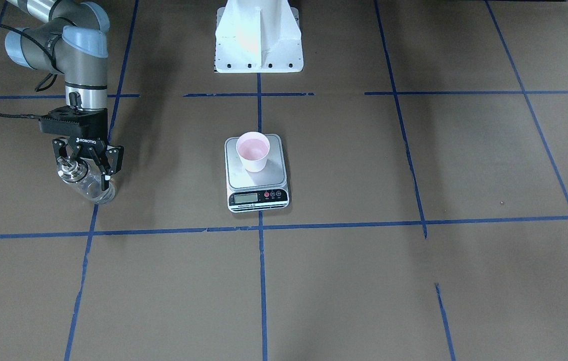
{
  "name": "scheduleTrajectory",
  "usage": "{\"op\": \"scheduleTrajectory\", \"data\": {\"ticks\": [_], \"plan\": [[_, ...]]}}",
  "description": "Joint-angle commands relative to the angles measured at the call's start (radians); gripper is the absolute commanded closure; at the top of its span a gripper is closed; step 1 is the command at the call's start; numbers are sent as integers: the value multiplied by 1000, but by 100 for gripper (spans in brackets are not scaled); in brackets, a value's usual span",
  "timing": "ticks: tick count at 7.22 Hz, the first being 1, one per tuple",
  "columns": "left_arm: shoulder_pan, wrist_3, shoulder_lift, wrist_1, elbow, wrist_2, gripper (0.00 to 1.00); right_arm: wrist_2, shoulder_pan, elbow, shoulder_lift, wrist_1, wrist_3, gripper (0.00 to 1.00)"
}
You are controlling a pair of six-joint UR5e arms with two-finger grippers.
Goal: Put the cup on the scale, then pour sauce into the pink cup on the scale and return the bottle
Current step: 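Lower the bottle onto the table with the right gripper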
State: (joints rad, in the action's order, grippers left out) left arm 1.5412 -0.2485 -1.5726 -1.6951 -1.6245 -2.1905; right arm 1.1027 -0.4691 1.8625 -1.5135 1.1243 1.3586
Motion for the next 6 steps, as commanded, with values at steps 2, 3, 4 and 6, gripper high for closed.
{"op": "scheduleTrajectory", "data": {"ticks": [2,3,4,6], "plan": [[-1,0,-1,-2,-2,-2,0,5,-2,0,-8,2,-4,100],[0,0,-1,-2,-3,-2,0,15,-3,1,-8,2,-4,100],[-1,0,-3,-2,-3,-2,0,20,-3,1,-14,0,-4,100],[-1,0,-7,-2,-3,-2,0,20,-5,1,-19,0,-12,57]]}}
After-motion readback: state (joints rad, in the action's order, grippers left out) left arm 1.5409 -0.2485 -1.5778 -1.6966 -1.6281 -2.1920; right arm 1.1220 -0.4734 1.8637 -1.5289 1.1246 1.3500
